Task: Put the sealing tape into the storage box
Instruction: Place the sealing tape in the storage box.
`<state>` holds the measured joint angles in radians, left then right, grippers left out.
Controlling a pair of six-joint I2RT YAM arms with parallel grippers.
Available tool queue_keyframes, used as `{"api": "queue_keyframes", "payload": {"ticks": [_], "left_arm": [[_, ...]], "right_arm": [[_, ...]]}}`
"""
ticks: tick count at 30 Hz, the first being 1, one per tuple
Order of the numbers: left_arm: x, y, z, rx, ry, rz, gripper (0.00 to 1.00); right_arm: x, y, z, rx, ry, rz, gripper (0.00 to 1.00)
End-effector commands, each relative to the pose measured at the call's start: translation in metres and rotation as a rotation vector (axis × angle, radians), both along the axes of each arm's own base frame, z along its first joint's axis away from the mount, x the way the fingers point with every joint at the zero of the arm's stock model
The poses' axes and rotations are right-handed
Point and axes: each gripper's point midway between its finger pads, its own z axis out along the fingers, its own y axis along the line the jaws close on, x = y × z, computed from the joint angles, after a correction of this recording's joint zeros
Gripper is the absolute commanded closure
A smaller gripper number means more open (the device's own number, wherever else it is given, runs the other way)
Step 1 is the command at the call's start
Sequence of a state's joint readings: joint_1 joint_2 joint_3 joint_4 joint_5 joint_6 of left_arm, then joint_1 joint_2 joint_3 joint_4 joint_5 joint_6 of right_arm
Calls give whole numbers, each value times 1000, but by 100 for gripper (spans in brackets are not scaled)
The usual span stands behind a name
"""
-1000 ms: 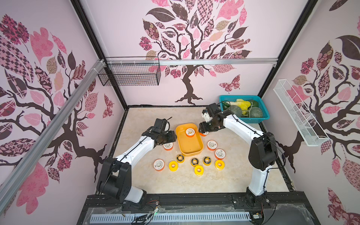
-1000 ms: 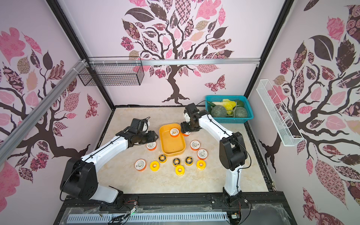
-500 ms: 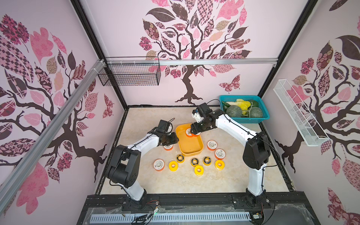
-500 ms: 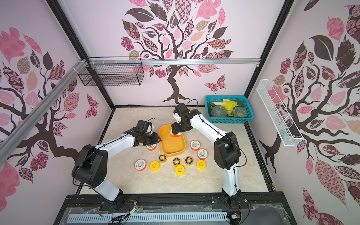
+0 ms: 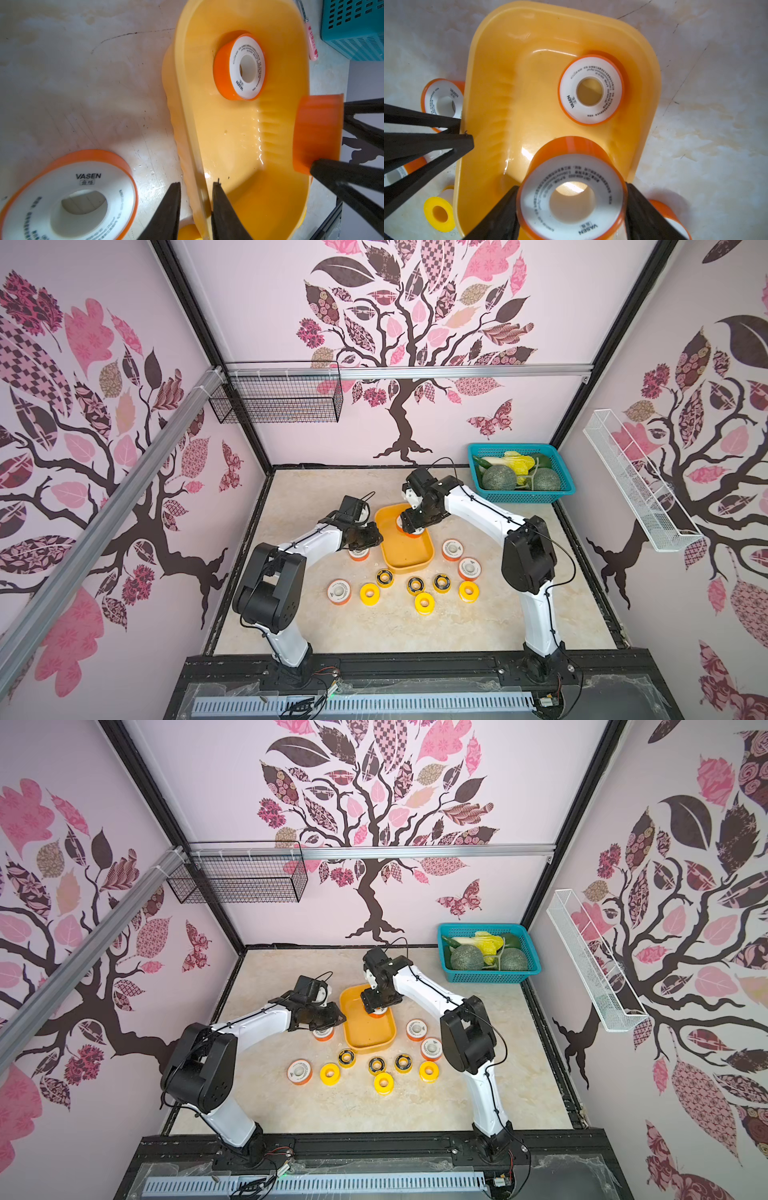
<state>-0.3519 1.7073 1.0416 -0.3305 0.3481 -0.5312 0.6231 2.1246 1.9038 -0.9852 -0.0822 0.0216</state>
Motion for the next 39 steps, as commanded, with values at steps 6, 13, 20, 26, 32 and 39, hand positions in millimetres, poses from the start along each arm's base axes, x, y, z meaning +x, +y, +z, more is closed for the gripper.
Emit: {"api": "queue_keyframes", "payload": {"ticks": [6, 13, 20, 26, 32, 39], "left_arm": [[8, -4, 3, -12, -2, -11, 73], [7, -1, 0, 7, 4, -9, 74], [7, 0, -3, 21, 12, -9, 74], [7, 1, -5, 28, 20, -11, 74], [8, 1, -5, 33, 21, -12, 74], [7, 2, -5, 41, 21, -12, 74]], "right_arm": [[5, 1, -14, -97, -2, -1, 34], [4, 3, -25, -148, 4, 15, 34], [1, 6, -33, -171, 18, 30, 33], [-2, 8, -38, -183, 35, 54, 33], [-2, 9, -43, -197, 44, 60, 33], [-2, 9, -53, -220, 63, 63, 33]]}}
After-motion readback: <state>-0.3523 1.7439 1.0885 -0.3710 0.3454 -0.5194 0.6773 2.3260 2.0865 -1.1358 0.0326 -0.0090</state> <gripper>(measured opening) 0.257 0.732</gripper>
